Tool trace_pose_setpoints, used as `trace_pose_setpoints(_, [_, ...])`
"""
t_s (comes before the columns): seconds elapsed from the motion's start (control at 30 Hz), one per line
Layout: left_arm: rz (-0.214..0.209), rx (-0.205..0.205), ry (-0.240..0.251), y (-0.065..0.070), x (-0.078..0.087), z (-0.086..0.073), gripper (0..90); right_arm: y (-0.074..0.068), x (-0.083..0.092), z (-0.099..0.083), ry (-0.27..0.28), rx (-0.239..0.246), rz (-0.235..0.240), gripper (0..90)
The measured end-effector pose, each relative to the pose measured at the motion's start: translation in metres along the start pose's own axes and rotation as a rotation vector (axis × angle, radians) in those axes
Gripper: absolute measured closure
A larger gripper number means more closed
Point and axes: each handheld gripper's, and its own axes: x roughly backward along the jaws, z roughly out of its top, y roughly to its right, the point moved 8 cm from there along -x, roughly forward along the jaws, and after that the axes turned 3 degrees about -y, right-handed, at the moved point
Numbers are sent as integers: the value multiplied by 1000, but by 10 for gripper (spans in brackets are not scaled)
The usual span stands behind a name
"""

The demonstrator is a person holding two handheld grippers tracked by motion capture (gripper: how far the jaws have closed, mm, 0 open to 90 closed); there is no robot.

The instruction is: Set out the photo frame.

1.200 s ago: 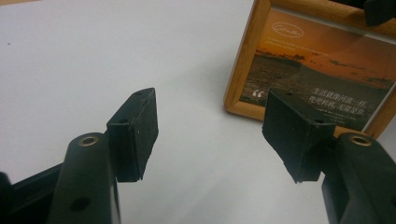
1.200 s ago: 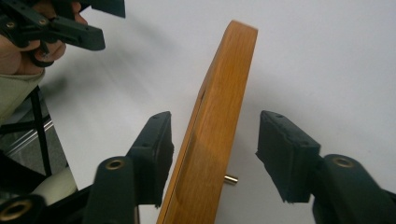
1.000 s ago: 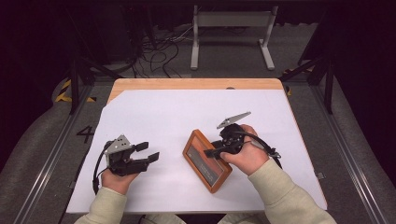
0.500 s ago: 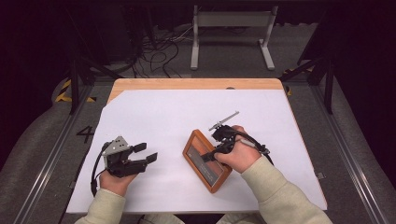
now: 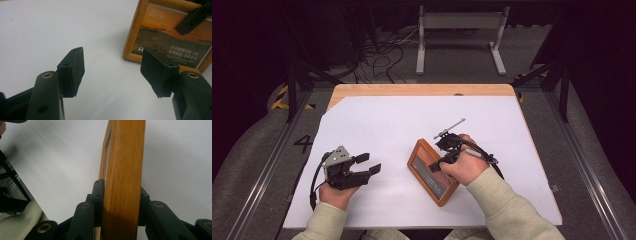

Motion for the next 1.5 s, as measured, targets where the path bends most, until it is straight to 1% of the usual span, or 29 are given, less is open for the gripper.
trace_pose_setpoints(0.13, [2, -1, 1, 0, 0, 0, 360, -1, 1, 1, 6, 7, -4, 707])
trace_pose_setpoints(0.2, [1, 0, 1, 0, 1, 0, 360, -1, 2, 2, 7, 18, -8, 708])
trace_pose_setpoints(0.3, [3, 1, 1, -1, 1, 0, 360, 1, 10, 5, 12, 40, -7, 709])
trace_pose_setpoints(0.33, [3, 1, 1, -1, 1, 0, 360, 1, 10, 5, 12, 40, -7, 709])
trace_pose_setpoints(0.37, [6, -1, 2, -1, 2, -1, 360, 2, 13, 7, 17, 50, -7, 709])
trace_pose_setpoints(0.4, [7, 6, 3, -1, 3, -1, 360, 3, 21, 9, 21, 73, -2, 709])
trace_pose_setpoints(0.43, [9, 9, 4, -1, 3, -1, 360, 3, 23, 11, 22, 85, -1, 709])
trace_pose_setpoints(0.47, [9, 9, 4, -1, 3, -1, 361, 3, 23, 11, 22, 85, -1, 709])
trace_pose_setpoints(0.53, [13, 13, 6, -2, 5, -3, 360, 4, 30, 15, 26, 120, 1, 709])
trace_pose_setpoints(0.63, [22, 12, 6, -4, 8, -4, 360, 4, 40, 22, 23, 202, 10, 709])
trace_pose_setpoints(0.67, [26, 15, 5, -5, 9, -5, 360, 4, 42, 24, 18, 227, 17, 709])
trace_pose_setpoints(0.7, [28, 26, 5, -4, 9, -6, 360, 4, 44, 26, 10, 259, 19, 709])
trace_pose_setpoints(0.73, [31, 21, 7, -5, 11, -7, 360, 4, 46, 27, 7, 274, 21, 709])
trace_pose_setpoints(0.8, [35, 23, 5, -7, 13, -8, 360, 4, 48, 31, -2, 329, 27, 709])
trace_pose_setpoints(0.83, [35, 34, 5, -6, 15, -9, 360, 4, 49, 33, -3, 348, 28, 709])
trace_pose_setpoints(0.9, [46, 32, 10, -8, 17, -11, 360, 4, 50, 37, -11, 401, 41, 709])
trace_pose_setpoints(1.0, [50, 45, 13, -9, 20, -13, 360, 3, 50, 42, -18, 453, 64, 709])
trace_pose_setpoints(1.07, [57, 49, 13, -10, 22, -15, 360, 3, 50, 46, -18, 507, 80, 709])
trace_pose_setpoints(1.1, [57, 49, 13, -10, 22, -15, 360, 3, 50, 46, -18, 507, 80, 709])
trace_pose_setpoints(1.13, [58, 53, 14, -10, 23, -16, 360, 3, 50, 48, -25, 529, 88, 709])
trace_pose_setpoints(1.17, [57, 54, 13, -10, 24, -16, 360, 2, 49, 49, -26, 561, 96, 709])
trace_pose_setpoints(1.33, [65, 58, 13, -12, 27, -19, 361, 4, 41, 53, -42, 650, 141, 709])
trace_pose_setpoints(1.4, [63, 62, 14, -12, 27, -19, 363, 5, 39, 53, -45, 670, 156, 709])
trace_pose_setpoints(1.43, [63, 62, 14, -12, 27, -19, 363, 5, 39, 53, -45, 670, 156, 709])
trace_pose_setpoints(1.5, [61, 62, 14, -12, 26, -19, 363, 8, 36, 54, -44, 691, 162, 709])
